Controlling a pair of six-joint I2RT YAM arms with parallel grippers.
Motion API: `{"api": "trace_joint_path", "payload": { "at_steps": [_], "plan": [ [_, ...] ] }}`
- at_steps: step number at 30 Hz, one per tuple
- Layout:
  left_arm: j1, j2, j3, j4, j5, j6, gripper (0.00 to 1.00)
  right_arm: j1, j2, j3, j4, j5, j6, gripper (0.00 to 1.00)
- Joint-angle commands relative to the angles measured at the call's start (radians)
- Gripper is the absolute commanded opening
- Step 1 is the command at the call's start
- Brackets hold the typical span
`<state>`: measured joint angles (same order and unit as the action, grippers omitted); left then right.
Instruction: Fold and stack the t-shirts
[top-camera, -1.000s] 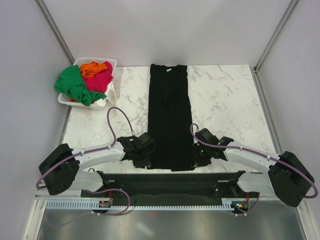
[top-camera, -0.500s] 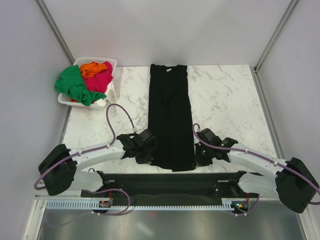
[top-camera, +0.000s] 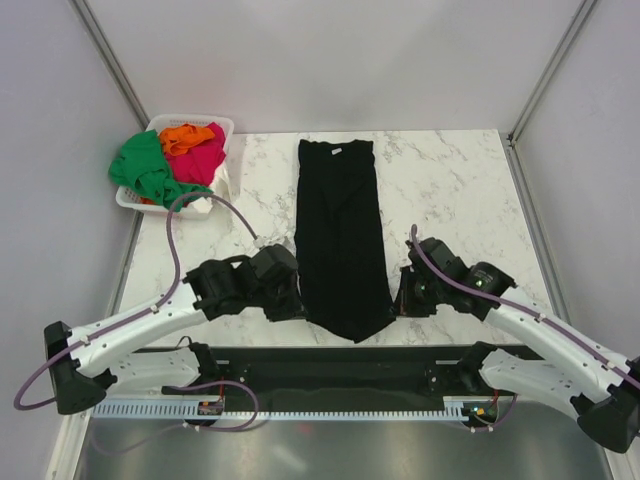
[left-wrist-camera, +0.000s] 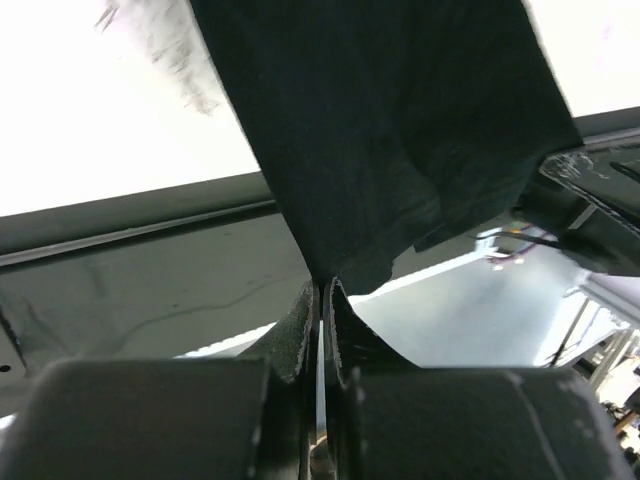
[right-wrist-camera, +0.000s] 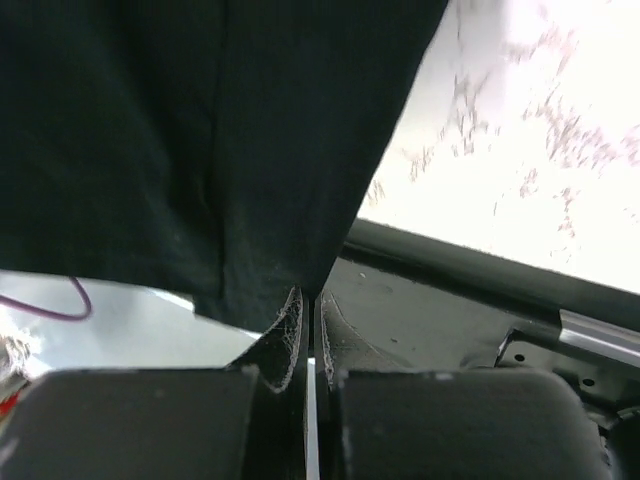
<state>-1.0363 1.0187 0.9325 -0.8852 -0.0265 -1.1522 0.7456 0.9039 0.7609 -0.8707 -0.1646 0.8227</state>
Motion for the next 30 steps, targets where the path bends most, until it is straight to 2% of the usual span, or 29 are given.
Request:
{"api": "trace_joint_path", "payload": {
  "at_steps": [1, 6, 11, 14, 21, 30],
  "plan": [
    [0.013, 0.061, 0.141, -0.121, -0.070, 0.063, 0.02, 0.000, 0.085, 0.162, -0.074, 0.123, -0.036, 0.00],
    [0.169, 0.181, 0.275, -0.112, -0.052, 0.209, 0.02, -0.058, 0.278, 0.352, -0.071, 0.194, -0.148, 0.00],
    [0.333, 0.288, 0.367, -0.067, 0.008, 0.336, 0.02, -0.172, 0.435, 0.483, -0.037, 0.203, -0.270, 0.00],
    [0.392, 0.375, 0.414, -0.044, 0.022, 0.390, 0.02, -0.222, 0.539, 0.557, -0.011, 0.197, -0.324, 0.00],
    [0.485, 0.538, 0.488, -0.012, 0.043, 0.460, 0.02, -0.281, 0.766, 0.718, 0.025, 0.166, -0.393, 0.00],
    [0.578, 0.767, 0.630, -0.003, 0.079, 0.548, 0.02, -0.328, 0.952, 0.837, 0.038, 0.139, -0.421, 0.00]
  ]
}}
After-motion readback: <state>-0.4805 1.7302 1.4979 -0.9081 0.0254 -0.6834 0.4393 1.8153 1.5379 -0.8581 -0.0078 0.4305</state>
